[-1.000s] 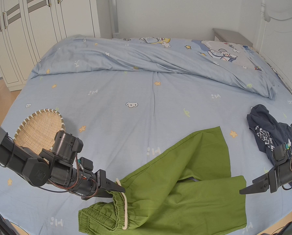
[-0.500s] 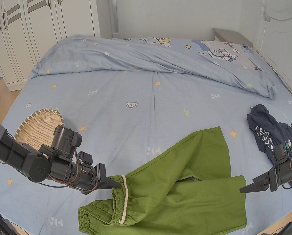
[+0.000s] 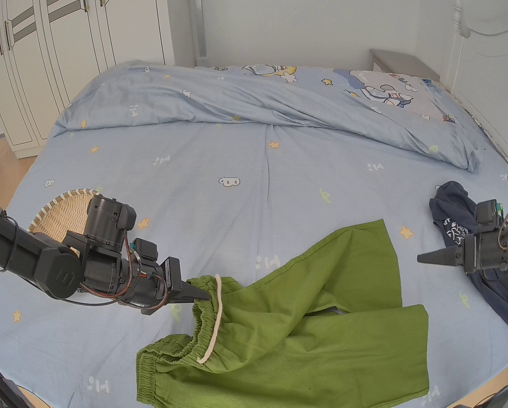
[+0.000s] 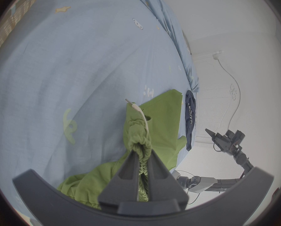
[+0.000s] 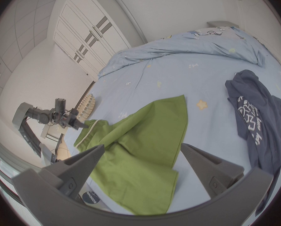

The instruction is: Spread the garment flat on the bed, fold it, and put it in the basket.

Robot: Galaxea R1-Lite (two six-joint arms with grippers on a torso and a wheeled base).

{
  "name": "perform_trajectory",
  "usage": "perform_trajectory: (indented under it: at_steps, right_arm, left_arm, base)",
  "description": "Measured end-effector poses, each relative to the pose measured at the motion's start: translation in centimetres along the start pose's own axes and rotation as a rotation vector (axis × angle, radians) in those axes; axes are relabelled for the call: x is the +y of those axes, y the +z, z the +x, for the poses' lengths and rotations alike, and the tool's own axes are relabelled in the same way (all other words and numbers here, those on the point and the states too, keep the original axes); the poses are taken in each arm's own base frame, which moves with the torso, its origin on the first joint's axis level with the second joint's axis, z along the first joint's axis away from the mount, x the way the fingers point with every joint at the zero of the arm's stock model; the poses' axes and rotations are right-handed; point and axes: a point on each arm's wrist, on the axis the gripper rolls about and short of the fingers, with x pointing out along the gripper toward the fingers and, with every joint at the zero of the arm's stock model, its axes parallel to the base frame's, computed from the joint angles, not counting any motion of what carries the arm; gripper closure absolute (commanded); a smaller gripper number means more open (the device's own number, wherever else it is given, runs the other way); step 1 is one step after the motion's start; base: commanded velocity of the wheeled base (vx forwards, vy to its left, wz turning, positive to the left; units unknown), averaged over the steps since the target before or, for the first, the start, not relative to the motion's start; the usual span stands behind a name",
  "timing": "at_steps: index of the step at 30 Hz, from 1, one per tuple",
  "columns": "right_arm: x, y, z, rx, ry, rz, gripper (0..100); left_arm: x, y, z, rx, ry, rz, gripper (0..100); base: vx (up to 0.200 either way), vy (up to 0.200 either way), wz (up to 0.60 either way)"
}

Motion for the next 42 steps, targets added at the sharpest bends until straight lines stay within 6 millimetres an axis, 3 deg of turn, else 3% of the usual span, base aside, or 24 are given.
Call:
perform_trajectory:
  at_steps: [11, 16, 26, 42]
  right_arm:
    - [-6.4, 7.3, 6.9, -0.058, 0.015, -0.018, 0]
    - [-8.9, 9.2, 10.2, -0.042, 0.025, -0.021, 0]
    - [-11.4, 8.1, 15.7, 0.073, 0.057, 0.022, 0]
    - [-11.9, 7.7, 17.3, 0.059, 0.066, 0.010, 0]
  left_arm:
    - [-0.1, 0.6, -0.3, -0.026, -0.009, 0.033, 100]
    - [0.0, 0.6, -0.3, -0.027, -0.009, 0.037, 100]
    - [0.2, 0.4, -0.1, -0.019, -0.004, 0.036, 100]
    - [0.3, 0.4, -0.1, -0.017, -0.001, 0.032, 100]
  base:
    - [0.000, 0.000, 0.00]
    - [0.000, 0.000, 0.00]
    - [0.000, 0.000, 0.00]
    - [0.000, 0.000, 0.00]
